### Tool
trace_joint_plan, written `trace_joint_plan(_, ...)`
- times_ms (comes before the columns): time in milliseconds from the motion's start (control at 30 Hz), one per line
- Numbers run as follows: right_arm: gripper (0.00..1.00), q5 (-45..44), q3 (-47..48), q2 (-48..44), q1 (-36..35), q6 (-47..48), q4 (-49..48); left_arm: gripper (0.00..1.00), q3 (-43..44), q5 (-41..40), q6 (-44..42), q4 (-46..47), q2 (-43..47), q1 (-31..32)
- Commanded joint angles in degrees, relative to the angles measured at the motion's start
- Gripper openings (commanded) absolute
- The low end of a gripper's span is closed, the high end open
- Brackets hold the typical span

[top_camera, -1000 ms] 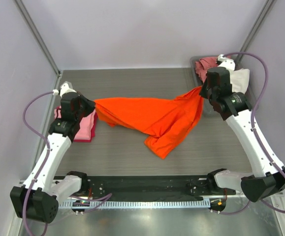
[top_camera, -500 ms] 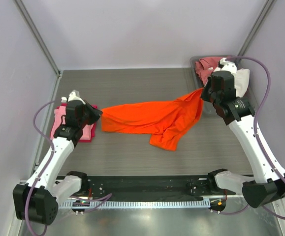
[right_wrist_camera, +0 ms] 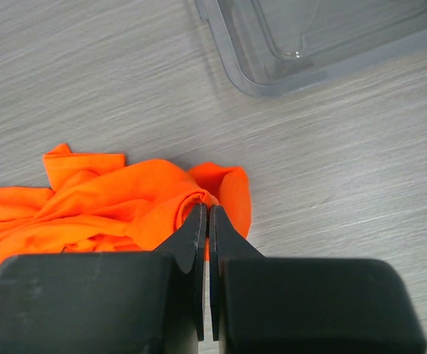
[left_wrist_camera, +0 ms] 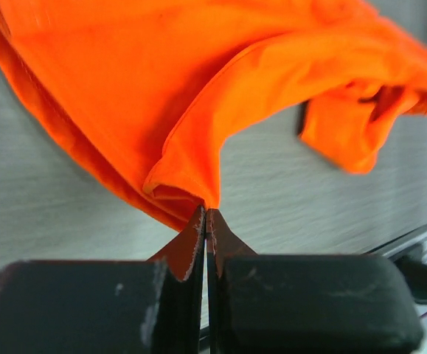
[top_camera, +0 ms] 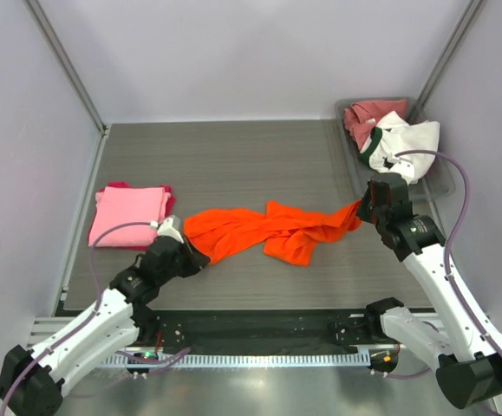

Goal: Fold and stack the t-shirts
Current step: Flatten the tshirt out

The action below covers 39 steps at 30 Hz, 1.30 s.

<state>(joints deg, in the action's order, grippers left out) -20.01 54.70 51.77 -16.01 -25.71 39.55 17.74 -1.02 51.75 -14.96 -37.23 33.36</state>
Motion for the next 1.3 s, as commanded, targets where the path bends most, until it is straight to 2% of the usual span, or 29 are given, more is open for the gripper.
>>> trace_joint_plan(0, 0.01, -1.5, -1.6, -1.7, 0.2, -2.1, -4.0, 0.00, -1.8, -5.6, 2.0, 1.8, 0.1, 5.4)
trace_joint_plan(267, 0.01, -2.0, -2.9, -1.2, 0.2, -2.8, -4.7, 0.00, 0.9, -19.4, 2.1, 1.1, -5.2, 23.7)
trace_joint_plan(333, 0.01, -2.0, -3.1, -1.2, 0.2, -2.8, -4.7, 0.06, 3.3, -21.7, 1.4, 0.5, -8.3, 26.4)
trace_joint_plan(367, 0.01, -2.2, -3.1, -1.4, 0.2, -2.7, -4.7, 0.11, 4.2, -22.4, 0.3, 0.1, -9.4, 29.1)
trace_joint_plan(400, 0.01, -2.4, -3.1, -1.4, 0.2, -2.6, -4.7, 0.28, 5.2, -23.6, 0.0, -0.3, -10.4, 30.8)
trace_joint_plan(500, 0.01, -2.5, -3.1, -1.7, 0.2, -2.3, -4.7, 0.59, 8.4, -28.2, -1.4, -2.1, -14.2, 37.2)
trace_joint_plan(600, 0.01, -2.5, -3.3, -1.8, 0.3, -2.1, -4.7, 0.71, 12.2, -32.5, 0.7, -7.4, -16.6, 39.6)
trace_joint_plan(767, 0.01, -1.6, -3.5, -1.8, 0.2, -1.8, -4.7, 0.74, 15.9, -39.7, 3.9, -17.6, -13.1, 39.5)
trace_joint_plan(867, 0.01, -1.4, -3.5, -1.8, 0.2, -1.6, -4.6, 0.76, 16.3, -41.0, 5.3, -21.2, -8.7, 38.0)
trace_joint_plan(1067, 0.01, -0.4, -3.4, -1.9, 0.2, -1.5, -4.7, 0.64, 15.0, -33.9, 1.9, -20.7, -6.0, 30.2)
trace_joint_plan(1267, 0.01, 0.4, -3.7, -2.5, 0.2, -1.4, -4.7, 0.54, 13.6, -20.3, -2.5, -15.6, -11.6, 21.4)
